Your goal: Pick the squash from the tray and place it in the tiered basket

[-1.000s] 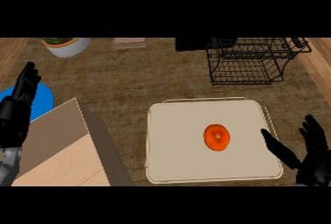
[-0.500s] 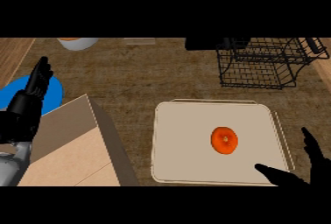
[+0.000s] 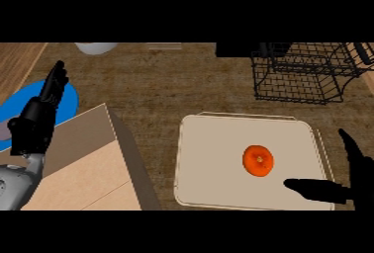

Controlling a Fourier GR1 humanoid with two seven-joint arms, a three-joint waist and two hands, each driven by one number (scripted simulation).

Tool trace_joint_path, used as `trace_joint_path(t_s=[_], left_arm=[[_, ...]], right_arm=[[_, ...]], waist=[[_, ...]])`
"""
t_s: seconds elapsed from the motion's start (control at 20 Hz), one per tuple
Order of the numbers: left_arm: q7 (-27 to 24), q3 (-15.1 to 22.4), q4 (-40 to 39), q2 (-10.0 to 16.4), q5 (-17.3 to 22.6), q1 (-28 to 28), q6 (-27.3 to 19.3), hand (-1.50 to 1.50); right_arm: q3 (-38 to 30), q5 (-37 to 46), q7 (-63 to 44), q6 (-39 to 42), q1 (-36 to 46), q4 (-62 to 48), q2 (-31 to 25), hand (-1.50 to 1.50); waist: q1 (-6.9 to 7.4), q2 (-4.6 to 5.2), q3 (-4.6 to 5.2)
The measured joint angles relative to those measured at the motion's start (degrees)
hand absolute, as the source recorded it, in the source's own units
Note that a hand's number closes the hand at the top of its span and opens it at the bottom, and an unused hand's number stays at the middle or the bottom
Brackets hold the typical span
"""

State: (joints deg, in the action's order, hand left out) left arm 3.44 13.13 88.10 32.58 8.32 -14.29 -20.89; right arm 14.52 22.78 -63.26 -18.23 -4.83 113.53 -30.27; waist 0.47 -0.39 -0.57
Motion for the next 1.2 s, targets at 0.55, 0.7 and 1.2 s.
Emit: trace_joint_path(t_s=[0.55, 0.7, 1.2], left_arm=[[0.81, -0.34, -0.34, -1.11, -1.38, -0.32, 0.35, 0.00], [1.42, -0.59, -0.46, -0.87, -1.37, -0.31, 0.74, 0.00], [0.30, -1.22, -0.46, -0.90, -1.49, 0.57, 1.65, 0.00]], right_arm=[[3.21, 1.78, -7.59, 6.45, 8.10, -5.47, 5.40, -1.50], [3.94, 2.81, -7.99, 7.40, 9.07, -6.62, 7.08, -1.50], [6.96, 9.75, -8.09, 10.61, 10.18, -10.75, 11.50, -1.50]], waist=[[0.50, -0.12, -0.18], [0.24, -0.16, -0.21], [-0.28, -0.32, -0.37]])
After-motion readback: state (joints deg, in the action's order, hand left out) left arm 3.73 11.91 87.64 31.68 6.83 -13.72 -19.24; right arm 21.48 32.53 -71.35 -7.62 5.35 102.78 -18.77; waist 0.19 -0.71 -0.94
